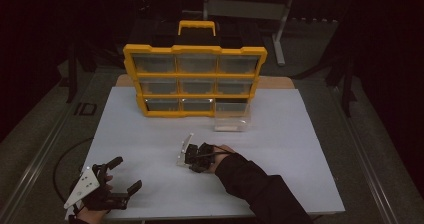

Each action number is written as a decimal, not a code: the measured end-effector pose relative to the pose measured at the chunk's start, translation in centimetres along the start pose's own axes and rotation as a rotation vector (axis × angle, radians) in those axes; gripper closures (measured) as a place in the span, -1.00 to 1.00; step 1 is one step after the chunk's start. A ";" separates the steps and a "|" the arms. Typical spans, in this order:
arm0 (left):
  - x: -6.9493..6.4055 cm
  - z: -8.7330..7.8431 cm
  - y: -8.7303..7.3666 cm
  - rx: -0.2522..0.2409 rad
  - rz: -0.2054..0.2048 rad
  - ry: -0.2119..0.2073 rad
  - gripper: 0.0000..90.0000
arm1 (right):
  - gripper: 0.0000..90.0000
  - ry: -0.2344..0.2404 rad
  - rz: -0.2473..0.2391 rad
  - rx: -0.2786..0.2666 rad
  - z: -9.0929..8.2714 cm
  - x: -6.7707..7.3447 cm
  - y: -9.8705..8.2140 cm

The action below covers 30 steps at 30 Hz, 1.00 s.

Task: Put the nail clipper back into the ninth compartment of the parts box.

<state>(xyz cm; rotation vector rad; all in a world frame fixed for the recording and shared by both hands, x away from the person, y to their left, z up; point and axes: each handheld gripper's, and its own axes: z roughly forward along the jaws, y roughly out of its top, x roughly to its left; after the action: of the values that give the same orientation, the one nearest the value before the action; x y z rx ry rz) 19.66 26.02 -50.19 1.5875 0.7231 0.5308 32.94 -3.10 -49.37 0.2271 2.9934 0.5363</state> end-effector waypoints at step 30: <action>-0.1 0.4 0.0 0.015 0.007 -0.005 -0.98 | 0.74 0.038 -0.065 -0.085 -6.9 -2.3 -6.0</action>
<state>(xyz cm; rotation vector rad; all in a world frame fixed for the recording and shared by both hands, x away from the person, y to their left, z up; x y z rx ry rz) 19.83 25.63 -50.25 1.6052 0.7199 0.5278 33.61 -11.36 -44.93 0.1146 2.9938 0.6660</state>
